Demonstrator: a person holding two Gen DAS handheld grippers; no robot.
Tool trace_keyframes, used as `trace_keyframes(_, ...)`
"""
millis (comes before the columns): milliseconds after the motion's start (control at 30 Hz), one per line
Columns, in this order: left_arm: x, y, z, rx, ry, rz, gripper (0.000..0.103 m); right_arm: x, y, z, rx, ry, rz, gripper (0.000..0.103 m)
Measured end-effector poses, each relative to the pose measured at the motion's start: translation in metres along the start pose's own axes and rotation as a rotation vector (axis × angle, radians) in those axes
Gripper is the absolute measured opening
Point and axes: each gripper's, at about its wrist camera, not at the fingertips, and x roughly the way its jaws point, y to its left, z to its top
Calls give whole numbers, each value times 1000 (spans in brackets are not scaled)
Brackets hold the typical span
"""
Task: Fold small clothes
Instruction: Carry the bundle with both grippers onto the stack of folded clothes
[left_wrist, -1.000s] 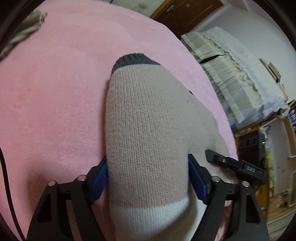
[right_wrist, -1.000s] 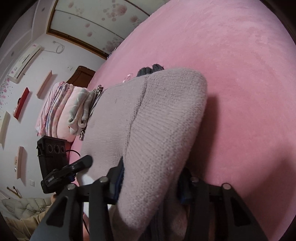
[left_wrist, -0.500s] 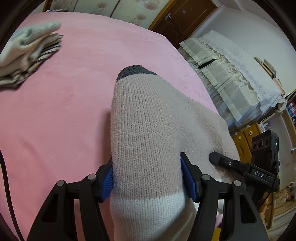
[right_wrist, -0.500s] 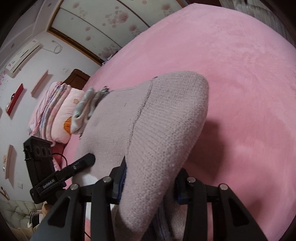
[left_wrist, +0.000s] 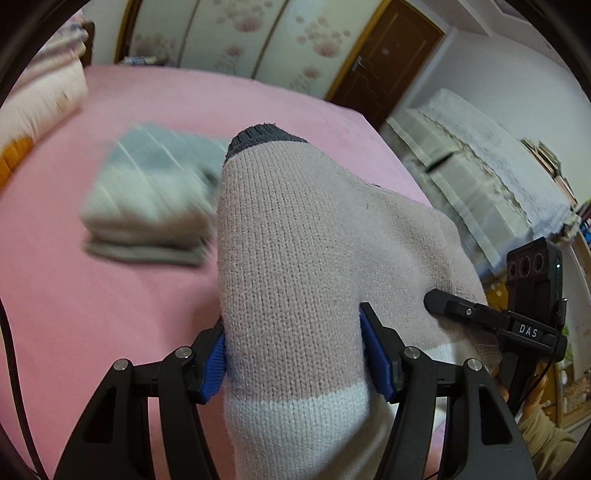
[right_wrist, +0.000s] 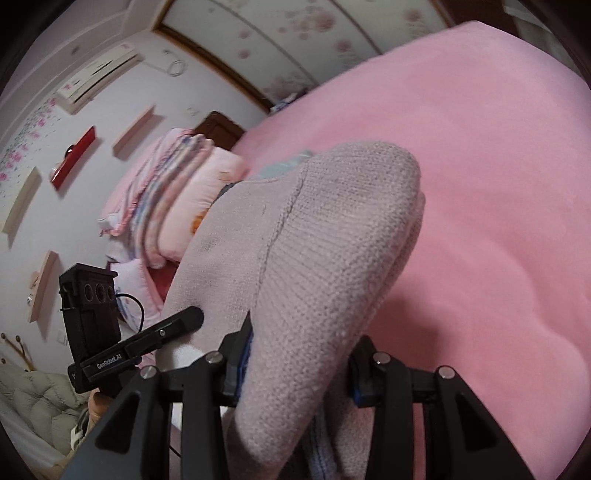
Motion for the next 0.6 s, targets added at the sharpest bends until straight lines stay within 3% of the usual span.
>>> trace_keyframes(167,-17,54,89,24,-55,46,63,64,69,81,-77,-46,11,39)
trace_keyframes(333,-1,119,173,3,-100,67,64,133,99,152,-68,-97,15,39)
trace_keyframes(433,31,163,206,-36,-80,70,65,181,99,182,-37,-100,9,40)
trace_keyframes(600,100,211,224,-103,-50,80,65,252,69,199,31,-76,-16,40)
